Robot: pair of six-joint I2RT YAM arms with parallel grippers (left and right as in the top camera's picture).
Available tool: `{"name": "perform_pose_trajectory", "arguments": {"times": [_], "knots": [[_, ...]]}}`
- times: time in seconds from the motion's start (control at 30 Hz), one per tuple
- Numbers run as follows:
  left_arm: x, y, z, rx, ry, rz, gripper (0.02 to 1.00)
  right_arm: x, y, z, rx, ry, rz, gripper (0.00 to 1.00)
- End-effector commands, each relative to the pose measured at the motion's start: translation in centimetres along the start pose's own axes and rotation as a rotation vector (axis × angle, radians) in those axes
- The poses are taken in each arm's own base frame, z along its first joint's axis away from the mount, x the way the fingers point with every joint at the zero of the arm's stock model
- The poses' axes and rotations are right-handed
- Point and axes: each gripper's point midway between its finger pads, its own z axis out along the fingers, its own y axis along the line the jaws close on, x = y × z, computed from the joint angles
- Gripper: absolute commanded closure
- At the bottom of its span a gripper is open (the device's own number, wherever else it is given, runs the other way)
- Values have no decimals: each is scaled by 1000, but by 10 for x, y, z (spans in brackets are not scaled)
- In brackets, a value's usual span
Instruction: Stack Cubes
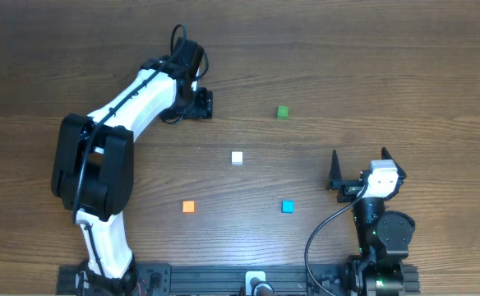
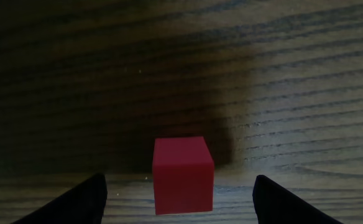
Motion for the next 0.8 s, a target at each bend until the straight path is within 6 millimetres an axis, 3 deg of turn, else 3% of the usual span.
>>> {"name": "perform_pose_trajectory", "arguments": {"times": [0.03, 0.47, 0.8], "knots": [[-5, 1, 6, -12, -1, 23, 270, 2, 1, 0, -7, 3, 3, 9], [-4, 2, 15, -15, 7, 22, 430, 2, 1, 0, -7, 3, 3, 9], [-7, 1, 16, -11, -5, 22, 630, 2, 1, 0, -7, 3, 3, 9]]}}
